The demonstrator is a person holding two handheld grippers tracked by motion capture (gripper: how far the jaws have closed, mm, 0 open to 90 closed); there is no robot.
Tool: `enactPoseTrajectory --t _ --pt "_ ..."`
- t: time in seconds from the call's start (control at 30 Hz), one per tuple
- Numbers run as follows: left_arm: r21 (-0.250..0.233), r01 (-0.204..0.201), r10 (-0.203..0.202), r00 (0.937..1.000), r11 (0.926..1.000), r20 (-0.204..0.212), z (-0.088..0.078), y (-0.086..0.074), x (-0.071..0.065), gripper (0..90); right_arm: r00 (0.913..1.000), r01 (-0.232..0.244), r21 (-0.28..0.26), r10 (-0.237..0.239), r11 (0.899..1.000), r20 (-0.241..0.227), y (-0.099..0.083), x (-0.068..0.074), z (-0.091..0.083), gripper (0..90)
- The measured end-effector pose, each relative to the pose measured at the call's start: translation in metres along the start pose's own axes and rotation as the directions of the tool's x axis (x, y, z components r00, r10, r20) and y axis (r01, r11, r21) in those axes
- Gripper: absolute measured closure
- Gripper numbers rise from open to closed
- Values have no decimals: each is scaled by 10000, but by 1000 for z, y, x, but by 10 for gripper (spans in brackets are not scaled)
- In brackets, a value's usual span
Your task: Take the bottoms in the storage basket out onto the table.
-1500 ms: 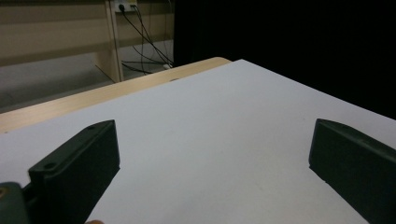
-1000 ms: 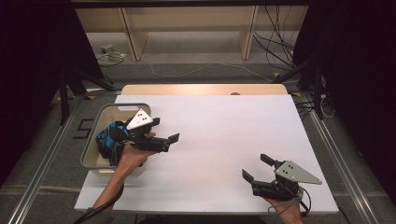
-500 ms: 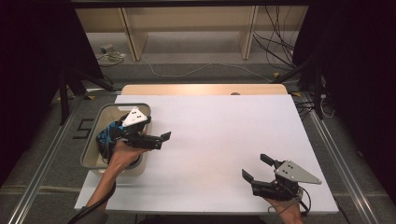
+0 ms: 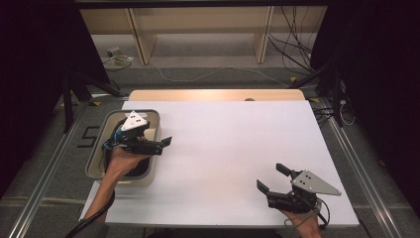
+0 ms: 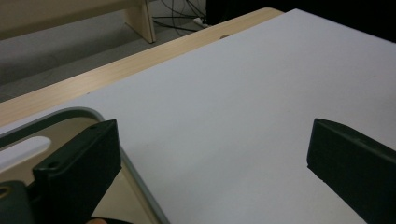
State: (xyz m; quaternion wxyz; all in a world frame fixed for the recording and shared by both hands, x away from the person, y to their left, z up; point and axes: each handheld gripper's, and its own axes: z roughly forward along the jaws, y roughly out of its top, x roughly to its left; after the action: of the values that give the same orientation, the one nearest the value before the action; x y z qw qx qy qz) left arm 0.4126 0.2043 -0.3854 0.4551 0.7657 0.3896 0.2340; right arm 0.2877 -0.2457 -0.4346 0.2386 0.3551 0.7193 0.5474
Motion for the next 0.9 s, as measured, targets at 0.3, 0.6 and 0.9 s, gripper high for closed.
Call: enactPoseTrajectory --t 0.3,0.6,0.9 --pt "137 188 -181 9985 9997 -518 -10 -1 15 26 10000 39 16 -39 10000 -9 0 1 0 161" --pt "298 375 -347 9954 9989 -897 -16 -3 29 27 10000 71 60 -71 10000 -8 0 0 1 161" --pt "494 930 -845 9846 9944 -1532 -30 -9 55 29 10000 74 52 -74 10000 -18 0 0 0 161"
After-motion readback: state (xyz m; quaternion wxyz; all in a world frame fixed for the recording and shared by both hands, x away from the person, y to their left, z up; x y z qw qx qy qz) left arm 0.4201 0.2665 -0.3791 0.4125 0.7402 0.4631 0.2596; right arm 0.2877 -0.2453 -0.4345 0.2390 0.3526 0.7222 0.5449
